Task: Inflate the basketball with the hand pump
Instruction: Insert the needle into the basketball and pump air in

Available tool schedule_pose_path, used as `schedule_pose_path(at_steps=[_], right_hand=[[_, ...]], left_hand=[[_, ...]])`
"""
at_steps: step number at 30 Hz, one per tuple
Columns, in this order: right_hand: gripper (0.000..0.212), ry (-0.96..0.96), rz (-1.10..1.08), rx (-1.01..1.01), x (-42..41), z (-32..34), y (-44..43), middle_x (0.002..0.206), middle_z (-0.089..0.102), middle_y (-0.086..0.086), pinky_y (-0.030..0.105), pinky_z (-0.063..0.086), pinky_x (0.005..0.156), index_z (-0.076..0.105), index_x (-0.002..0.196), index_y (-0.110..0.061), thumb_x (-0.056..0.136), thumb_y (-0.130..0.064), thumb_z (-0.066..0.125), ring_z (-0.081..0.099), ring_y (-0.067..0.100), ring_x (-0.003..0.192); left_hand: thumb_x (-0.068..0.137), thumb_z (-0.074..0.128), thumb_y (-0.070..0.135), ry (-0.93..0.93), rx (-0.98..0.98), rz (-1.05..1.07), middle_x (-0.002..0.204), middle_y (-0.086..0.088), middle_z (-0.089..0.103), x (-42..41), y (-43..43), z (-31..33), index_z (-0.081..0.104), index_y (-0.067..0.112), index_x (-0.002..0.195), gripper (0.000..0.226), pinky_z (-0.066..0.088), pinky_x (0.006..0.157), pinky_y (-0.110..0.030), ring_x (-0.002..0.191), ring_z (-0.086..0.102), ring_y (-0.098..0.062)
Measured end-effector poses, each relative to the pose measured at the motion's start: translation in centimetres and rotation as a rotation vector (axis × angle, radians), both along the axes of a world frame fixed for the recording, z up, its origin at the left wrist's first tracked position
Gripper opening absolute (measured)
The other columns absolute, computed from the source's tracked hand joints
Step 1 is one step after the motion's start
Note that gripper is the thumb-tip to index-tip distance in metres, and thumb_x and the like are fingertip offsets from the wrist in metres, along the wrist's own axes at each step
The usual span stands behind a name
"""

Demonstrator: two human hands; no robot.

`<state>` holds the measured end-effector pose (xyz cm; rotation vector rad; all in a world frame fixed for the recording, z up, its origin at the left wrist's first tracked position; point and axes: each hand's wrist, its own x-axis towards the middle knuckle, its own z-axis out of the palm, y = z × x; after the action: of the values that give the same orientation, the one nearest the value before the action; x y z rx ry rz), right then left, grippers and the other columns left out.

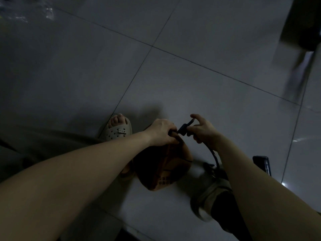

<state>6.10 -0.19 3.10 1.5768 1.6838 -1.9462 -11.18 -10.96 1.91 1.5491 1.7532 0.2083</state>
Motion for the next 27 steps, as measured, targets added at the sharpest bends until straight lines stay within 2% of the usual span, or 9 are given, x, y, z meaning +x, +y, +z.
schedule_pose_path(at_steps=[2, 4, 8, 11, 14, 19, 23, 27], right_hand=[[0.081, -0.024, 0.07, 0.002, -0.2, 0.4, 0.1, 0.084, 0.054, 0.017, 0.032, 0.038, 0.051, 0.02, 0.154, -0.019, 0.089, 0.005, 0.062, 0.046, 0.019, 0.058], [0.088, -0.049, 0.147, 0.047, -0.4, 0.6, 0.1, 0.085, 0.052, 0.015, 0.033, 0.04, 0.054, 0.016, 0.155, -0.02, 0.086, 0.006, 0.065, 0.048, 0.02, 0.061], [0.089, -0.065, 0.149, 0.041, -0.2, 0.6, 0.2, 0.095, 0.053, 0.02, 0.032, 0.042, 0.056, 0.017, 0.156, -0.017, 0.086, 0.006, 0.067, 0.05, 0.021, 0.065], [0.089, -0.059, 0.088, -0.031, 0.1, 0.5, 0.0, 0.095, 0.054, 0.021, 0.031, 0.041, 0.055, 0.016, 0.156, -0.013, 0.087, 0.007, 0.067, 0.05, 0.02, 0.064], [0.088, -0.058, 0.066, -0.036, 0.1, 0.4, -0.1, 0.089, 0.053, 0.018, 0.029, 0.039, 0.052, 0.016, 0.156, -0.01, 0.087, 0.009, 0.066, 0.049, 0.018, 0.06], [0.091, -0.093, 0.168, 0.058, 0.1, 0.4, 0.1, 0.094, 0.055, 0.019, 0.032, 0.043, 0.056, 0.012, 0.157, -0.011, 0.087, 0.003, 0.068, 0.051, 0.021, 0.065], [0.073, -0.209, 0.398, 0.227, -0.6, 0.9, 0.3, 0.091, 0.057, 0.012, 0.027, 0.046, 0.055, 0.028, 0.146, -0.002, 0.087, -0.008, 0.072, 0.057, 0.019, 0.068], [0.051, -0.356, 0.577, 0.365, -1.1, 1.1, 0.6, 0.105, 0.059, 0.013, 0.03, 0.051, 0.06, 0.042, 0.123, -0.01, 0.085, -0.017, 0.075, 0.062, 0.025, 0.083]], left_hand=[[0.084, 0.074, 0.048, 0.008, -0.003, 0.008, 0.091, 0.01, 0.055, -0.1, 0.0, -0.2, 0.073, 0.02, 0.108, 0.037, 0.035, 0.074, -0.027, 0.088, 0.049, -0.011], [0.082, 0.074, 0.05, 0.007, -0.013, 0.021, 0.089, 0.011, 0.055, 0.0, 0.0, -0.3, 0.073, 0.021, 0.106, 0.037, 0.036, 0.073, -0.027, 0.087, 0.052, -0.012], [0.081, 0.074, 0.052, 0.006, -0.03, 0.015, 0.088, 0.006, 0.059, 0.3, 0.2, -0.4, 0.072, 0.02, 0.096, 0.035, 0.041, 0.069, -0.03, 0.084, 0.057, -0.016], [0.082, 0.072, 0.053, 0.019, -0.02, 0.006, 0.088, 0.003, 0.059, 0.3, 0.2, -0.3, 0.07, 0.02, 0.092, 0.034, 0.036, 0.069, -0.032, 0.083, 0.054, -0.018], [0.084, 0.072, 0.051, 0.016, -0.025, 0.005, 0.09, 0.001, 0.059, 0.3, 0.2, -0.1, 0.07, 0.019, 0.094, 0.034, 0.032, 0.071, -0.032, 0.086, 0.053, -0.019], [0.084, 0.074, 0.049, 0.009, -0.022, -0.001, 0.09, 0.003, 0.057, 0.4, 0.2, 0.2, 0.071, 0.017, 0.1, 0.035, 0.032, 0.071, -0.031, 0.085, 0.051, -0.016], [0.08, 0.075, 0.053, -0.005, -0.051, 0.027, 0.09, 0.005, 0.058, 0.4, 0.1, -0.1, 0.067, 0.024, 0.092, 0.032, 0.041, 0.071, -0.031, 0.087, 0.054, -0.018], [0.078, 0.074, 0.056, 0.008, -0.08, 0.024, 0.092, 0.005, 0.055, 0.7, 0.1, -0.3, 0.061, 0.033, 0.089, 0.029, 0.044, 0.075, -0.033, 0.093, 0.053, -0.021]])
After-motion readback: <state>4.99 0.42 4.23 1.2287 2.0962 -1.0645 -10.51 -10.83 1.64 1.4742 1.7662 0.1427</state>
